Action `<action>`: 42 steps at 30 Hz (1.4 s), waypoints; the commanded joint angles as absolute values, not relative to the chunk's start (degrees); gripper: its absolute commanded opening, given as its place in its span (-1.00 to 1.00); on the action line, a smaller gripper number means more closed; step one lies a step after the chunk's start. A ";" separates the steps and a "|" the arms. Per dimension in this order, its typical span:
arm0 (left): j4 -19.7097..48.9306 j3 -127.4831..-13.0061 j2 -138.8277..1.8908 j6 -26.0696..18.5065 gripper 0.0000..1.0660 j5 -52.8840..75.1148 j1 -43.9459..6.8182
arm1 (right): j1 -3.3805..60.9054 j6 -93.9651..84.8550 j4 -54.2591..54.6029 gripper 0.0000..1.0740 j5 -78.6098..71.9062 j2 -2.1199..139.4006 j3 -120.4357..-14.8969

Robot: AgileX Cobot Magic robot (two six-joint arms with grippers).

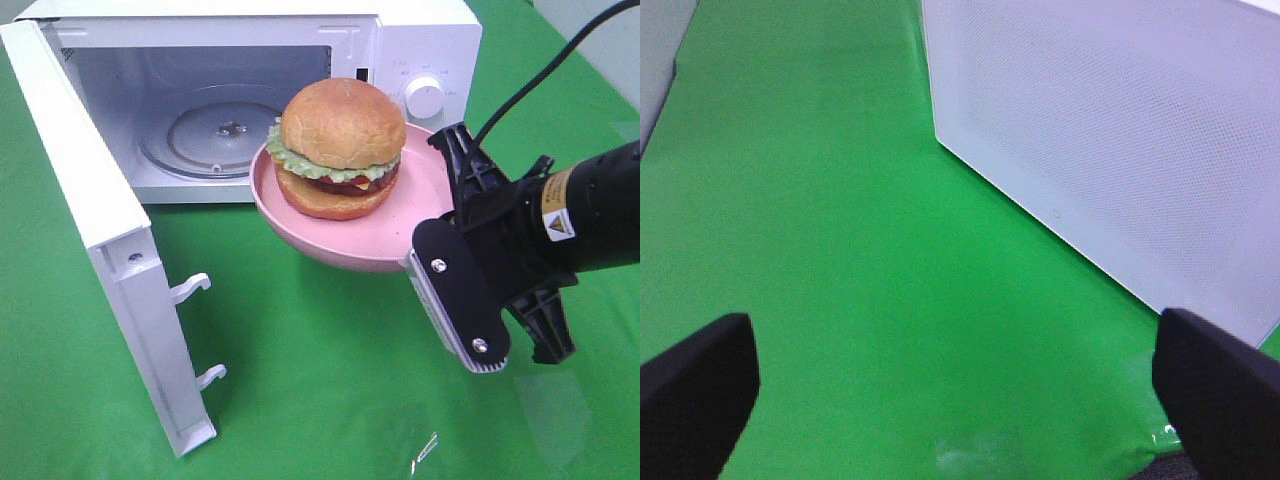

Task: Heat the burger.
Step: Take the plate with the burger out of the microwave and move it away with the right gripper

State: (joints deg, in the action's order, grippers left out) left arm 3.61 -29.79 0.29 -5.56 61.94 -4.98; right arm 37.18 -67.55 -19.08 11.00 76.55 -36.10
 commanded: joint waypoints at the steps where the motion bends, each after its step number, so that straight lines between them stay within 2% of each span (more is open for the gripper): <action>1: 3.50 -29.62 0.69 -5.33 0.88 61.31 -4.93 | 36.78 -66.69 -19.02 -1.00 10.49 71.85 -34.89; 15: 3.50 -29.62 0.69 -5.33 0.88 61.31 -4.93 | 36.78 -56.44 -22.63 -1.00 23.84 59.01 -31.11; 26: 3.50 -29.62 0.69 -5.33 0.88 61.31 -4.93 | 36.78 -23.95 -37.36 -1.00 40.45 57.35 -31.11; 36: 3.50 -29.62 0.69 -5.33 0.88 61.31 -4.93 | 36.78 -1.26 -42.74 -1.00 49.05 57.35 -31.11; 42: 3.50 -29.62 0.69 -5.33 0.88 61.31 -4.93 | 36.78 4.81 -43.26 -1.00 52.60 57.35 -31.11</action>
